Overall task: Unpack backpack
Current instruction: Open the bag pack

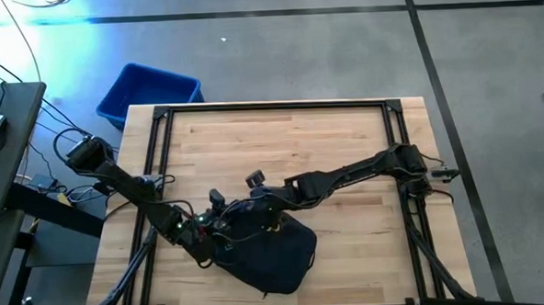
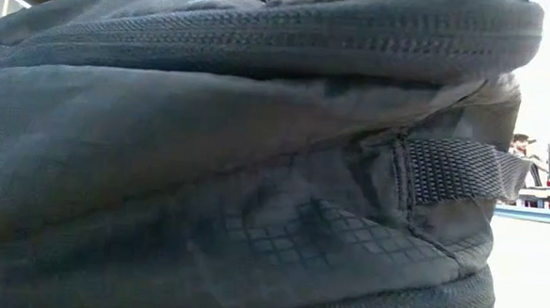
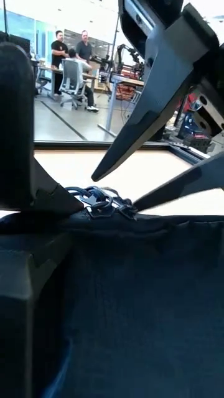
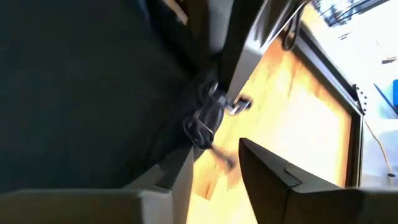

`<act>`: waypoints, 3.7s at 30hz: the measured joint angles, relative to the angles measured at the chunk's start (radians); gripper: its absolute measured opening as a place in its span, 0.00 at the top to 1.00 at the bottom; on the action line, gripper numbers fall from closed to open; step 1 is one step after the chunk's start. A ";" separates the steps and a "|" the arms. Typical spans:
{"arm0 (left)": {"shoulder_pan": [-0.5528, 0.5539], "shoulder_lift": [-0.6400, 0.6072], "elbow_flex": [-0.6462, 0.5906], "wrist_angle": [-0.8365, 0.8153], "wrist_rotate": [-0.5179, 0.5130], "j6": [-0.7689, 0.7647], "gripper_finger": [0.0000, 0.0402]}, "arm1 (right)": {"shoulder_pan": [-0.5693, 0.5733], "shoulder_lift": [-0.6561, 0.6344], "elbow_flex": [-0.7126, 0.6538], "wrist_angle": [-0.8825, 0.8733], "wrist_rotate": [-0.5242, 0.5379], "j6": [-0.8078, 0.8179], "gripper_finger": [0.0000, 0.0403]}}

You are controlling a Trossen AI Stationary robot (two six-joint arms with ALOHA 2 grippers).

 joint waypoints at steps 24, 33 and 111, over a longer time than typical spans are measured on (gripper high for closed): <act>0.012 0.000 0.001 -0.225 -0.092 -0.270 1.00 | 0.136 -0.021 0.001 -0.203 0.247 0.106 1.00; 0.012 0.000 0.001 -0.207 -0.084 -0.257 1.00 | 0.022 -0.026 0.001 -0.123 0.210 0.101 0.90; 0.054 -0.071 0.249 -0.695 0.434 -0.947 0.65 | 0.417 0.015 0.000 -0.710 0.315 0.849 1.00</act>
